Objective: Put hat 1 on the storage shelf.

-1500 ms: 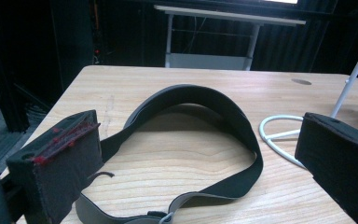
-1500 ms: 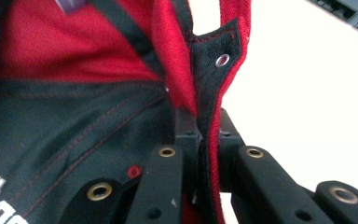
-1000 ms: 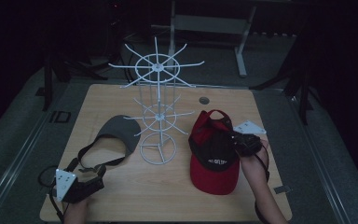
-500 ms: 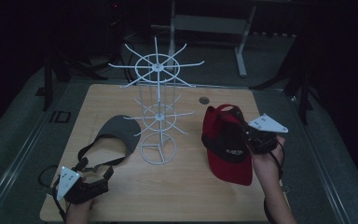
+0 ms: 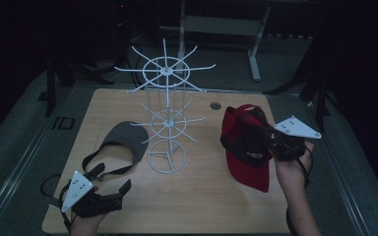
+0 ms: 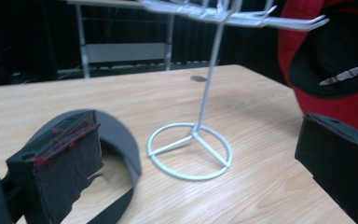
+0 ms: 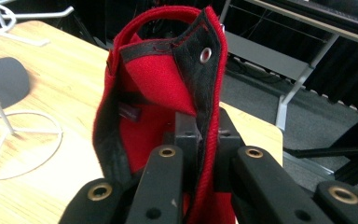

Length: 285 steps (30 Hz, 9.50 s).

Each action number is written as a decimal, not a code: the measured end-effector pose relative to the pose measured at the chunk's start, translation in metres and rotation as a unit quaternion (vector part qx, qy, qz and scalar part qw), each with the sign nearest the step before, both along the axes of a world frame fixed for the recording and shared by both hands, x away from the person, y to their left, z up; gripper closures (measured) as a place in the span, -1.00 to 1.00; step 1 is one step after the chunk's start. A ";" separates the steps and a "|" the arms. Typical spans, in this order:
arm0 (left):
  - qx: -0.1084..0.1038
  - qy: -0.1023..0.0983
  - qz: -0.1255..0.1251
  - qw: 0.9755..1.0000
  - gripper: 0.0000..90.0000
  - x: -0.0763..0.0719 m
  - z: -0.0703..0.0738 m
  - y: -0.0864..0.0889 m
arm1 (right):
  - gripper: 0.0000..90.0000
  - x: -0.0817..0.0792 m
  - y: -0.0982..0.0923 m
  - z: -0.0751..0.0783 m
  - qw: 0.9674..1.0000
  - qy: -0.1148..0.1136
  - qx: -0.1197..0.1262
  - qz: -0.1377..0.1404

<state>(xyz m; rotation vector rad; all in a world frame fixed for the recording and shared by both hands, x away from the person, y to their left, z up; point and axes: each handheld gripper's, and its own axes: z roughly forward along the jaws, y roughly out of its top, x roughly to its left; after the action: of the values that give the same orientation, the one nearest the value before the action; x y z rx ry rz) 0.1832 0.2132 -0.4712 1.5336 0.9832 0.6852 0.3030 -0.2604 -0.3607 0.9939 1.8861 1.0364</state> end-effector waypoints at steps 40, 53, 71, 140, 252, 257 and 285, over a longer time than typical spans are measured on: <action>0.051 -0.071 -0.212 0.973 -0.87 0.049 0.099 -0.128 | 0.88 -0.049 0.014 0.032 0.996 -0.031 0.033 0.071; 0.078 -0.062 -0.223 0.970 -0.85 0.084 0.104 -0.164 | 0.88 -0.076 0.021 0.039 0.992 -0.043 0.044 0.114; 0.090 -0.046 -0.241 0.965 -0.65 0.112 0.116 -0.199 | 0.88 -0.084 0.023 0.041 0.988 -0.047 0.055 0.137; 0.090 -0.106 -0.424 0.895 0.97 0.097 0.131 -0.212 | 0.12 -0.081 -0.003 0.031 0.962 0.006 0.095 0.255; 0.070 -0.026 -0.232 0.970 0.05 0.033 0.036 -0.099 | 0.97 -0.033 0.033 0.067 0.967 -0.045 0.143 0.207; 0.073 -0.021 -0.227 0.971 0.05 0.032 0.032 -0.096 | 0.96 -0.036 0.029 0.055 0.964 -0.033 0.149 0.216; 0.078 0.001 -0.185 0.980 0.04 0.025 0.014 -0.062 | -0.28 -0.049 -0.023 0.012 0.964 -0.014 0.183 0.192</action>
<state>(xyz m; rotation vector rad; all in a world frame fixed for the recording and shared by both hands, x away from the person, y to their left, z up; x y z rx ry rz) 0.2083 0.1515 -0.4573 1.7945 0.6294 0.5023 0.2541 -0.2832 -0.3483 0.8173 1.9485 1.6641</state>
